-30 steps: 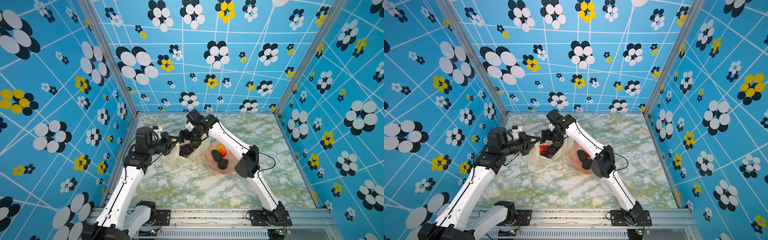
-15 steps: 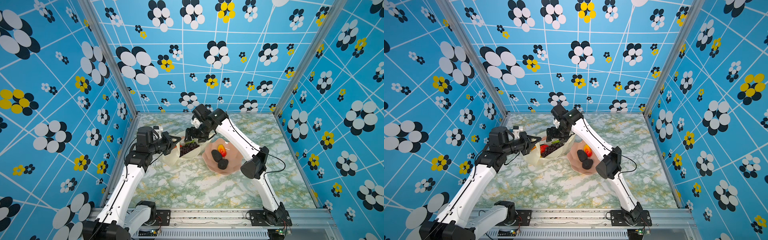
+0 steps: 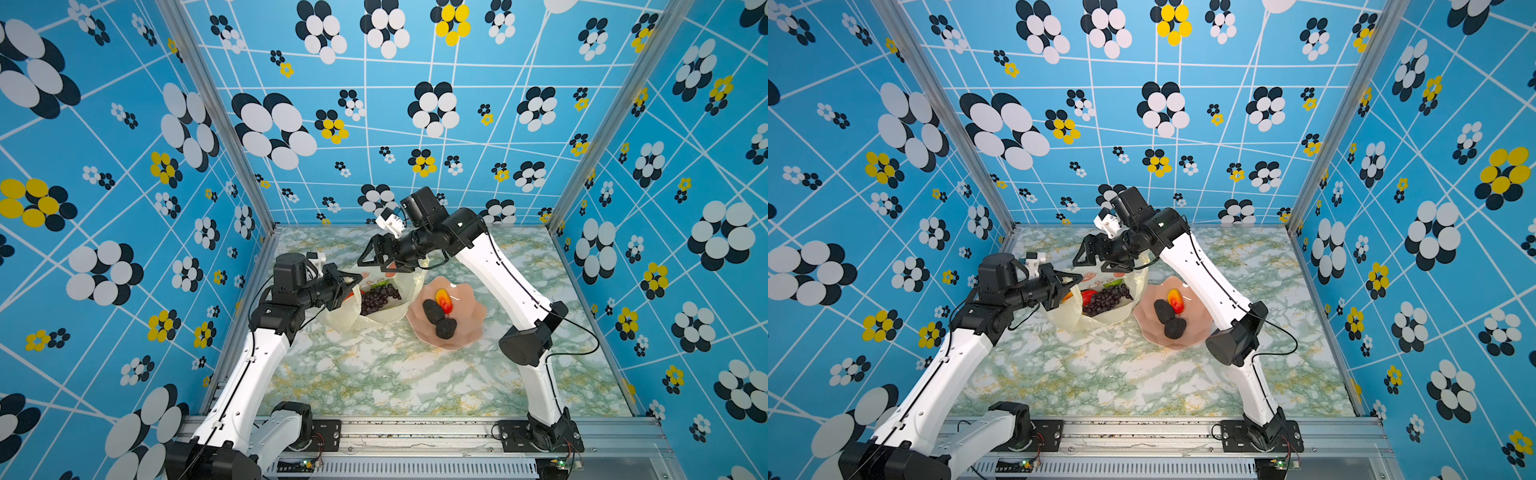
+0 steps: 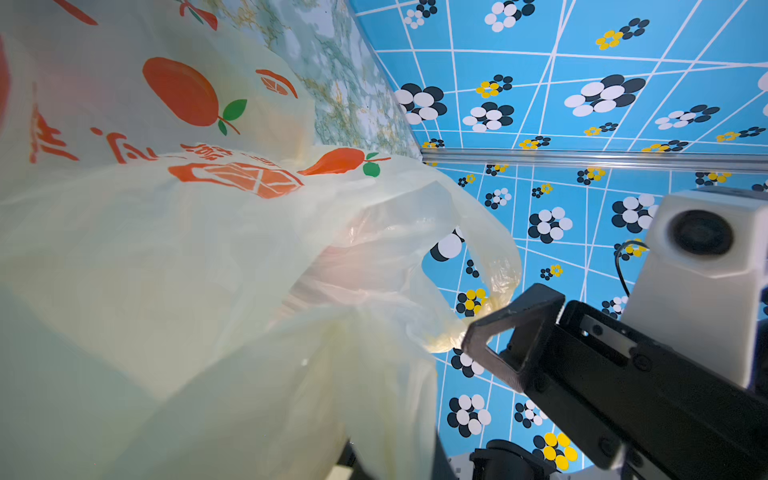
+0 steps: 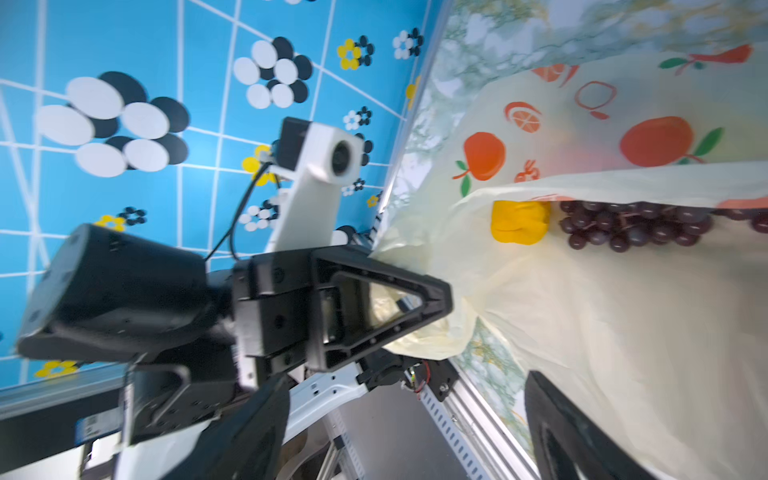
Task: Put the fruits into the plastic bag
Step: 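Withdraw the right gripper from the bag and move it over the bowl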
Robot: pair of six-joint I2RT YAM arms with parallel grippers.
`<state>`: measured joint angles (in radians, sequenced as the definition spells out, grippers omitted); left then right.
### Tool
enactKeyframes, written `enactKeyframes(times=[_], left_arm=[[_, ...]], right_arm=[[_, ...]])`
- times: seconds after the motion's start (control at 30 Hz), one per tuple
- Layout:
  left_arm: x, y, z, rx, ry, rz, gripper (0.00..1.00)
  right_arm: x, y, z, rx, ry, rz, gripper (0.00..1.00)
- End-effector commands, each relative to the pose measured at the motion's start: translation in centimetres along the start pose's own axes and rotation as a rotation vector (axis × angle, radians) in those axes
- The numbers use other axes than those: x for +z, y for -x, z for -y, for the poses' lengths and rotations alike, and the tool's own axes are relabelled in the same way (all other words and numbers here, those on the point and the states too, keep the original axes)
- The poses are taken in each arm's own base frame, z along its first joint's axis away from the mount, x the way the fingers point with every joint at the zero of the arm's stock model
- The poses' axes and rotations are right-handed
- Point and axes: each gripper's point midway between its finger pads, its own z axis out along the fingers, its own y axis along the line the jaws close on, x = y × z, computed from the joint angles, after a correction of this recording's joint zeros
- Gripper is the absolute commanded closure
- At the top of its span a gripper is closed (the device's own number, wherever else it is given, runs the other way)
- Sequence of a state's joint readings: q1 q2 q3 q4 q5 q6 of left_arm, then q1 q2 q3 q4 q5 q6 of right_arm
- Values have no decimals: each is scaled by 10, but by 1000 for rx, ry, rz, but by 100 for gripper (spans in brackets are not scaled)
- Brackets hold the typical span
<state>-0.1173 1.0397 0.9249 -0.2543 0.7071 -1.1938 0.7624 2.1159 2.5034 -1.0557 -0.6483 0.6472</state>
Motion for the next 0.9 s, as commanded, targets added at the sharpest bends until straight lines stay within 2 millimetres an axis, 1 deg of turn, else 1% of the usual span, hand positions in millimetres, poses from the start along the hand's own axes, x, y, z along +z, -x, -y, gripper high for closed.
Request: enactKeyframes(times=[0.0,0.1,0.2,0.37,0.43,0.47,0.57,0.63,0.67,0.73,0.8,0.87], left_arm=[[-4,5,12,34,-26,20,100],[-5,4,11,35,-26,19,100],[-5,4,11,35,-25,21,100],[-4,4,11,34,-26,20,100],[-3,2,12,36,-27,15,100],[-3,1,11,35,-26,12,100],[-3,1,10,35,-26,13,100],[-3,-1,8,34,-25,10,100],[-3,-1,8,34,-25,9,100],[-3,-2,7,32,-24,7,100],[-4,-2,7,31,-23,8,100],[-3,-2,7,33,-21,7,100]], right_arm=[[-10,16,-50,-20,244,41,11],[-24,28,-72,-44,330,100,11],[-44,39,-83,-68,347,152,11],[-83,51,-82,-101,303,232,11],[-101,54,-75,-107,274,266,11],[-110,55,-70,-106,253,279,11],[-135,54,-44,-85,172,315,11],[-152,50,-22,-56,115,336,10],[-156,48,-10,-34,91,341,10],[-172,38,15,15,43,370,11],[-180,25,44,81,-12,390,11],[-187,8,68,137,-60,403,12]])
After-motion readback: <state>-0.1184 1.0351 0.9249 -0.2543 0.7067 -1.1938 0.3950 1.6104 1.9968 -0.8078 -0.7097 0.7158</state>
